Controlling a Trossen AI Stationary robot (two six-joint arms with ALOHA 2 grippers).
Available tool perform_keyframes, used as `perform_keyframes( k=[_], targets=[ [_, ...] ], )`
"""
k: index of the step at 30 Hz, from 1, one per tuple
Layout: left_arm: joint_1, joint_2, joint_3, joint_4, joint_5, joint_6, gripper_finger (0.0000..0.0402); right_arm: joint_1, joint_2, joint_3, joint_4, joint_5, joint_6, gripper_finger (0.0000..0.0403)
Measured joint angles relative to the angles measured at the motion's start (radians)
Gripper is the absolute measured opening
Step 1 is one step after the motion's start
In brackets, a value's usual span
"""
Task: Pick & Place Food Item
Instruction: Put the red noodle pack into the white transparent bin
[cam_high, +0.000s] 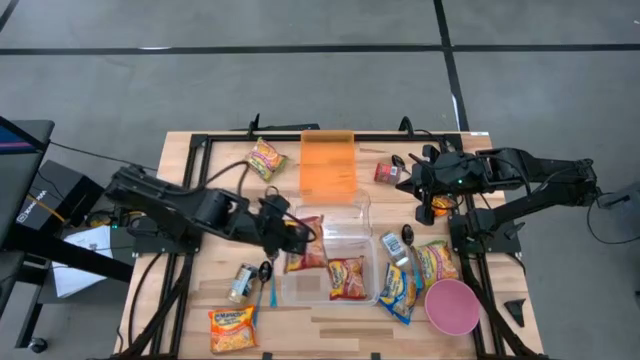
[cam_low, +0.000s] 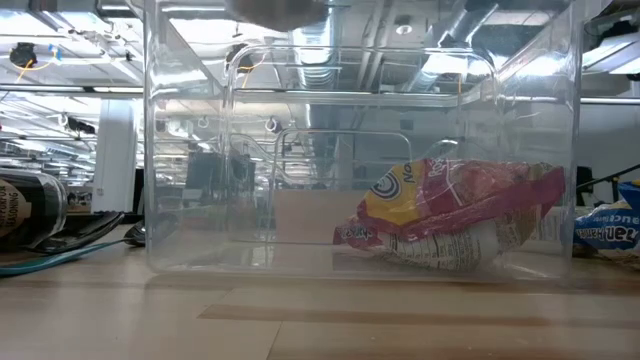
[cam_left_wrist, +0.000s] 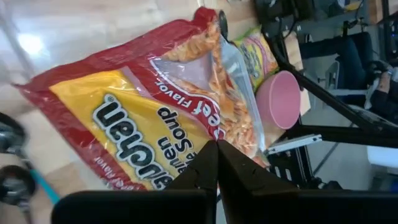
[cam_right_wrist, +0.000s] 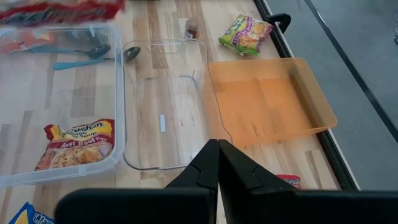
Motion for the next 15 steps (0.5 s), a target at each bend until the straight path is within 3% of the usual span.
perform_keyframes(
  k=[15],
  targets=[
    [-0.019,0.147,0.001,0.12,0.03,-0.055,0.0,0.0,0.0,0.0,-0.022,-0.001,0.0,0.0]
  ],
)
